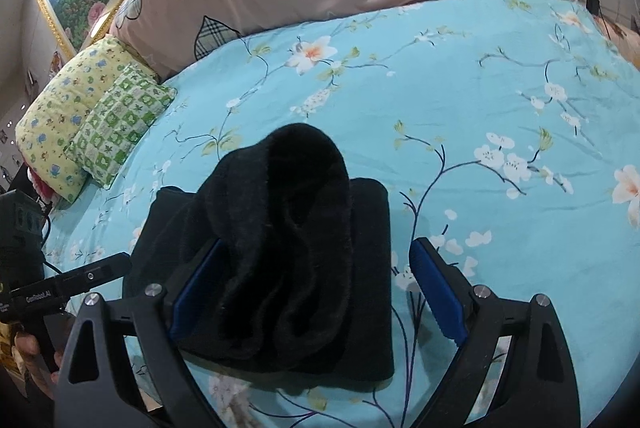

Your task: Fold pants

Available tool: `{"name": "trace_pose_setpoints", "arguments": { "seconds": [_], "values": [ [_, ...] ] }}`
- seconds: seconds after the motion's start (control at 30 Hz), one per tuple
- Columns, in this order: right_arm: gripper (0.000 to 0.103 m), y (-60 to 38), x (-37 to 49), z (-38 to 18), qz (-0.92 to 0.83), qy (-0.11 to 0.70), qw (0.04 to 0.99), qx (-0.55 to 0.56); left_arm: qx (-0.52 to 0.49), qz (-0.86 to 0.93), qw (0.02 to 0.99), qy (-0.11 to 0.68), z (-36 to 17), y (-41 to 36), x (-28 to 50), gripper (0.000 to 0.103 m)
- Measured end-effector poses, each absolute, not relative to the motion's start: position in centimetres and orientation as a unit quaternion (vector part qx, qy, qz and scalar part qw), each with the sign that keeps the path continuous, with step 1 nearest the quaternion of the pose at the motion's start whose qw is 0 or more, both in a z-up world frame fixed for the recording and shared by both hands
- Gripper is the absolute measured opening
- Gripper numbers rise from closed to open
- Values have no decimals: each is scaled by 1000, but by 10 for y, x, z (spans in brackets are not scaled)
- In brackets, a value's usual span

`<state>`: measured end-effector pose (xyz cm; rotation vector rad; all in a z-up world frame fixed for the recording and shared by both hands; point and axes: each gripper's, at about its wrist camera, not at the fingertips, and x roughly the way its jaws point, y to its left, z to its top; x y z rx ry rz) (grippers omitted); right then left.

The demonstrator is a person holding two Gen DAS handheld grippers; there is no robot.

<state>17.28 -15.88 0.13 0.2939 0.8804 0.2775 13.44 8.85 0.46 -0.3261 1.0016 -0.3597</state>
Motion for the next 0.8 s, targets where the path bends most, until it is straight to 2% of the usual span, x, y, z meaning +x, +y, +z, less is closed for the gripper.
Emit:
{"name": "trace_pose_setpoints", "arguments": {
  "seconds": [0.3, 0.67, 0.8],
  "values": [
    [91, -170, 173, -18, 131, 435, 880, 142, -152, -170, 838, 496, -18, 83, 151, 80],
    [81, -186, 171, -33, 170, 436, 864, 185, -134, -163, 840, 499, -35, 74, 155, 80],
    [73, -185, 170, -34, 181, 439, 860, 187, -128, -163, 842, 498, -37, 70, 156, 80]
  ]
}}
